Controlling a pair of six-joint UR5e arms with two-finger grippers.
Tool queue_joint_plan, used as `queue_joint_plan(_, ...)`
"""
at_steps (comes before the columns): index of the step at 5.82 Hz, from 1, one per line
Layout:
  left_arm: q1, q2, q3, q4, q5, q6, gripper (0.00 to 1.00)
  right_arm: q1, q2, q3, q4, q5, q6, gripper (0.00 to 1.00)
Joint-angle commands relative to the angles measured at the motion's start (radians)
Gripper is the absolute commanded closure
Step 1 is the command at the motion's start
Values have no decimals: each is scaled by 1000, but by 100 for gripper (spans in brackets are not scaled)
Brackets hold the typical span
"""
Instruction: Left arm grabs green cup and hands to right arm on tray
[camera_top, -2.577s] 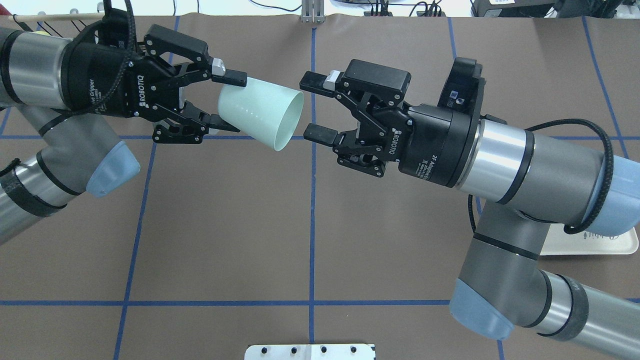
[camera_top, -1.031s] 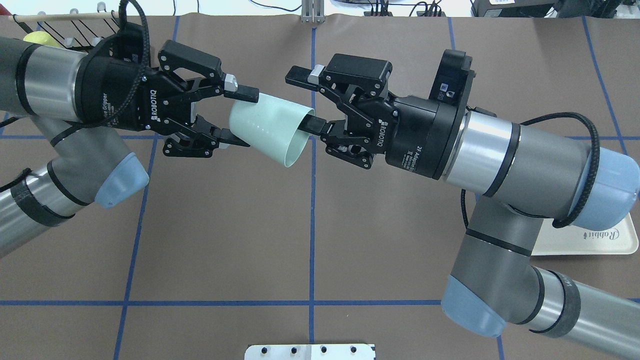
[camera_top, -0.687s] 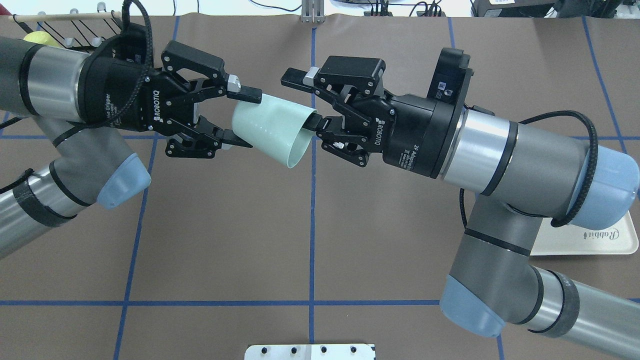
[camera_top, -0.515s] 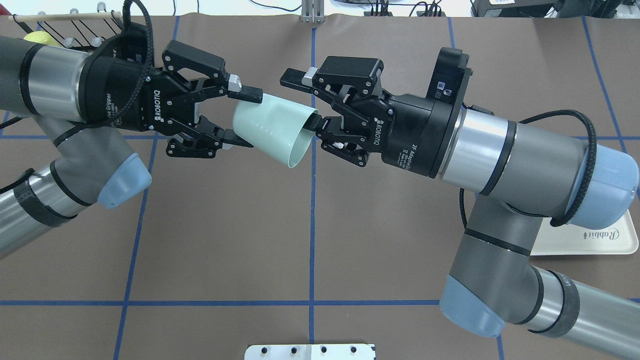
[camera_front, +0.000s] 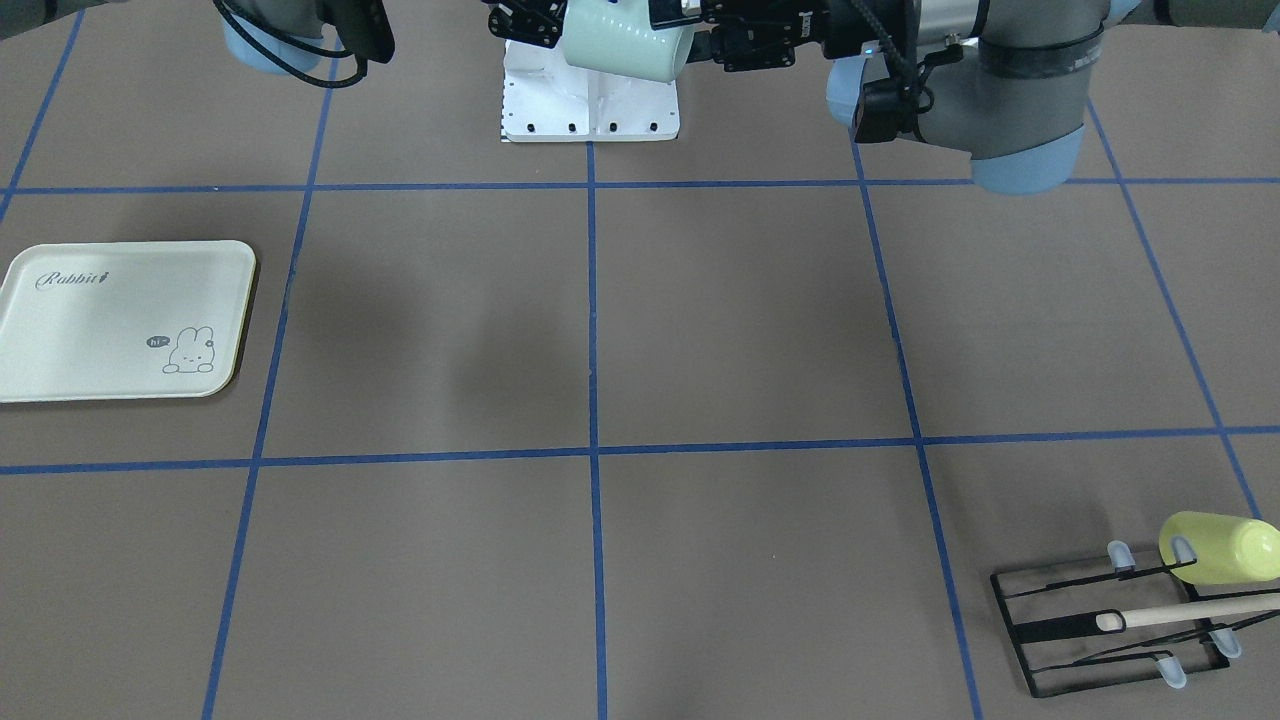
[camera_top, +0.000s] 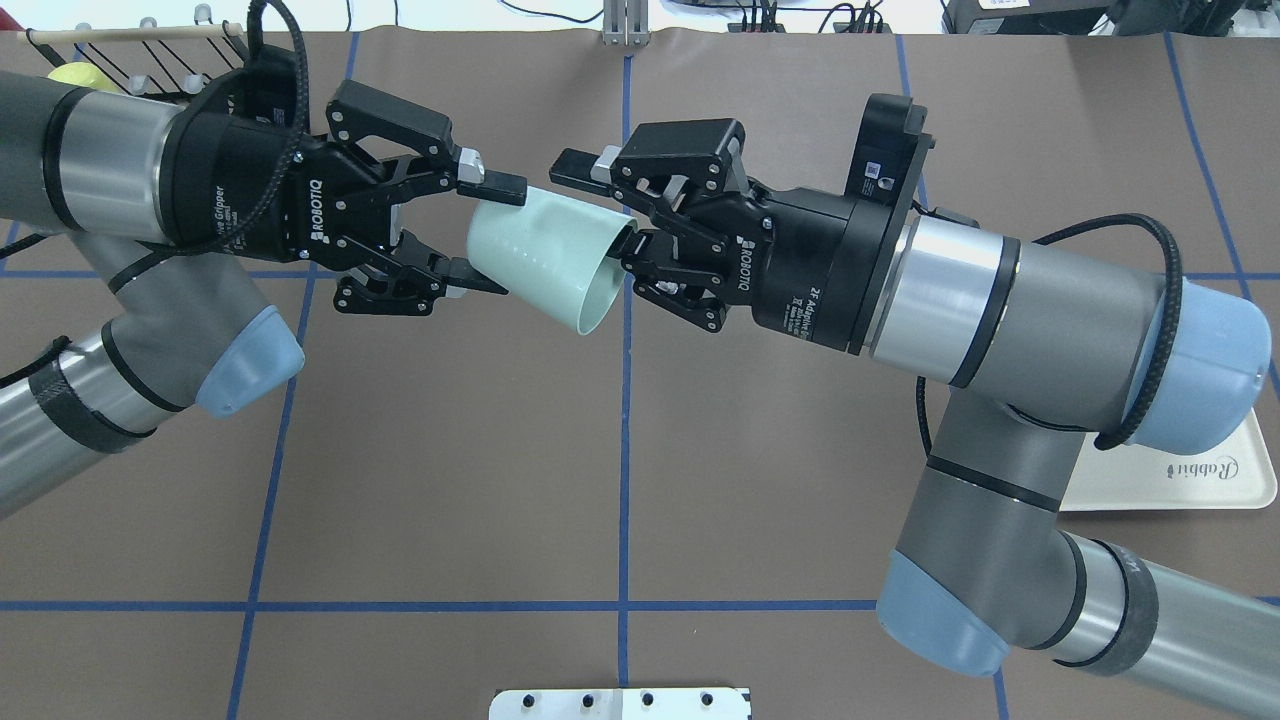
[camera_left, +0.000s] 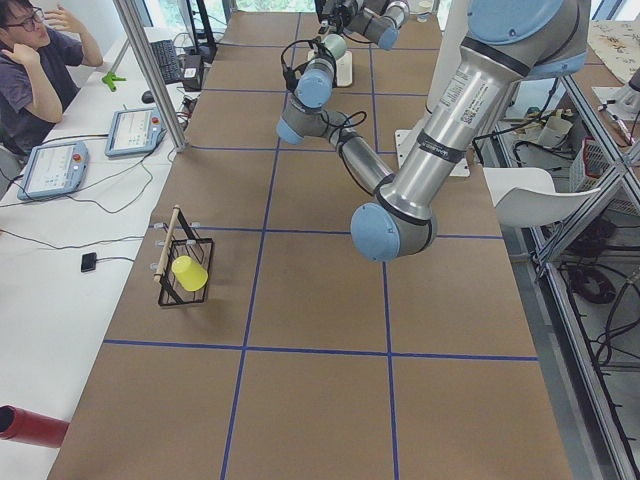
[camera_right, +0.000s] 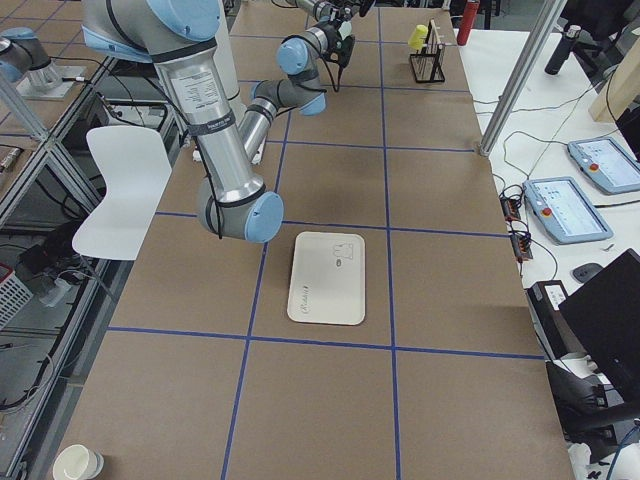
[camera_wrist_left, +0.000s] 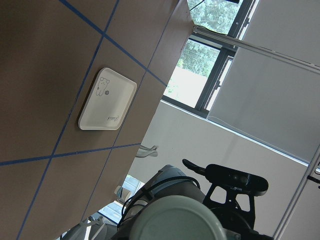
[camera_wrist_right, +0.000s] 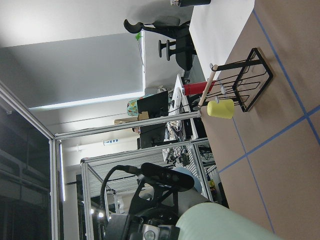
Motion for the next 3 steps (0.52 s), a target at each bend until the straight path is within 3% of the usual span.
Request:
queue_joint_plan(1, 0, 0, 2, 0, 0, 2, 100, 0, 1, 3, -7, 15, -3, 56)
queue_joint_plan(3, 2, -2, 2, 0, 0, 2, 100, 2, 1, 5, -7, 30, -3, 63)
